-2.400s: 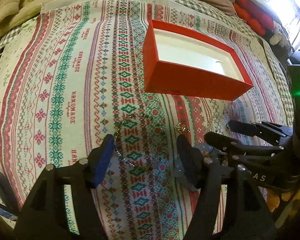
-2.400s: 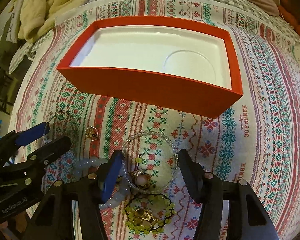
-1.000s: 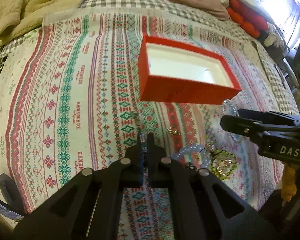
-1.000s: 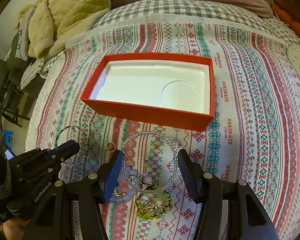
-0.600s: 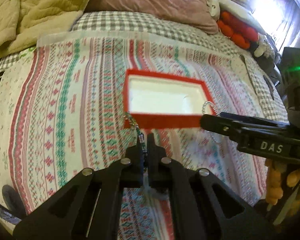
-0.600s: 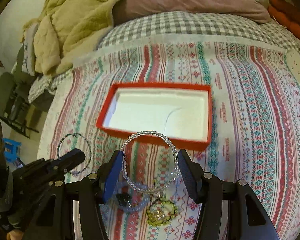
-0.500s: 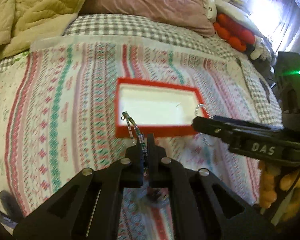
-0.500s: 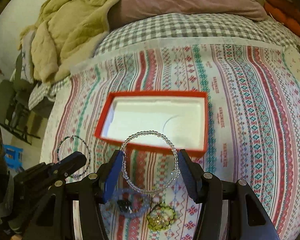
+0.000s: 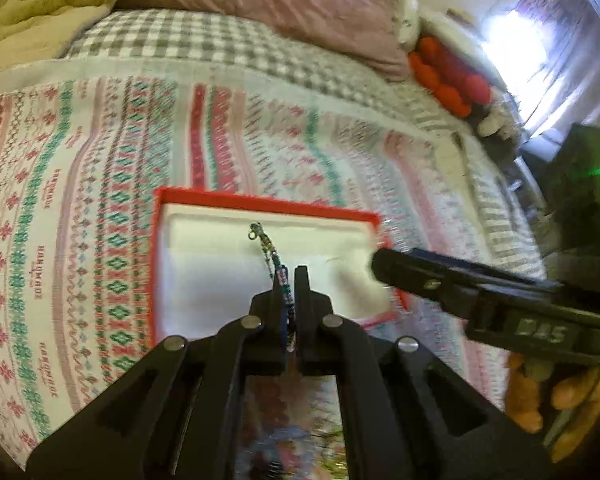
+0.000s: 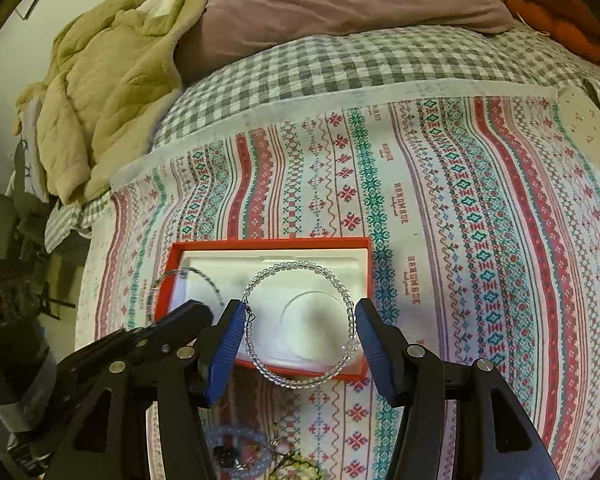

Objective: Organize jewelry
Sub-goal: 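Lower both bracelets into the red box and open both tools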

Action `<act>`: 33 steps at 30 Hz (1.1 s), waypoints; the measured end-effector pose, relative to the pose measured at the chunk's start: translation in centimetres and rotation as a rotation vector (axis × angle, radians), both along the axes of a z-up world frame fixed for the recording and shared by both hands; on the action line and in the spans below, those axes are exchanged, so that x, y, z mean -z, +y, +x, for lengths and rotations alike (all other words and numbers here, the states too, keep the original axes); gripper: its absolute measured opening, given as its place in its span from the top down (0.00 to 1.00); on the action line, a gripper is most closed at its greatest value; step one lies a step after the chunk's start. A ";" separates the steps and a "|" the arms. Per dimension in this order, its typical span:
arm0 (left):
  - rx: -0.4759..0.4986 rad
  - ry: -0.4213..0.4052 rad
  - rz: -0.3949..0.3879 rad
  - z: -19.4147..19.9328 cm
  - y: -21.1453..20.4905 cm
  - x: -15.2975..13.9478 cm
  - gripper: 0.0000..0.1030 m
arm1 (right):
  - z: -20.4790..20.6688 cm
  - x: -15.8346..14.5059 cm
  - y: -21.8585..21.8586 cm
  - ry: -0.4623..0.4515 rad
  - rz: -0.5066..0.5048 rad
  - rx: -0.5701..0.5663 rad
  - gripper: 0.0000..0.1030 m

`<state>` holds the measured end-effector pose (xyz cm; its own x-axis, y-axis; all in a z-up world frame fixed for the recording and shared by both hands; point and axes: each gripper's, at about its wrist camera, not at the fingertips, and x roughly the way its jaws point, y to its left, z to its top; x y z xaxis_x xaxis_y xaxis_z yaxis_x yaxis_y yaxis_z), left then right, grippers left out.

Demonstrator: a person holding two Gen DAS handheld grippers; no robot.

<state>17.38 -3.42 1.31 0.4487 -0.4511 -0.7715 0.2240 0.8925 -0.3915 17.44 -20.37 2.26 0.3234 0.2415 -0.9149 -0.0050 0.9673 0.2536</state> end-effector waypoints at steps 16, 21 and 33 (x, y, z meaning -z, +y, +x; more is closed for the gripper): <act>-0.027 -0.071 0.199 -1.2 0.8 -0.8 0.66 | 1.0 1.4 2.3 -0.003 -0.045 -0.042 0.36; -0.032 -0.091 0.219 -2.0 0.9 -1.7 0.48 | 0.6 0.3 1.8 -0.026 -0.064 -0.047 0.31; -0.117 -0.056 0.301 -5.7 1.9 -2.1 0.13 | -3.8 -2.3 1.2 -0.061 -0.093 -0.091 0.20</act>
<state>11.69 -1.54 3.38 0.5300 -0.1490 -0.8348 0.1266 0.9873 -0.0959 13.65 -19.13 4.52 0.3602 0.1874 -0.9139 -0.1065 0.9815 0.1594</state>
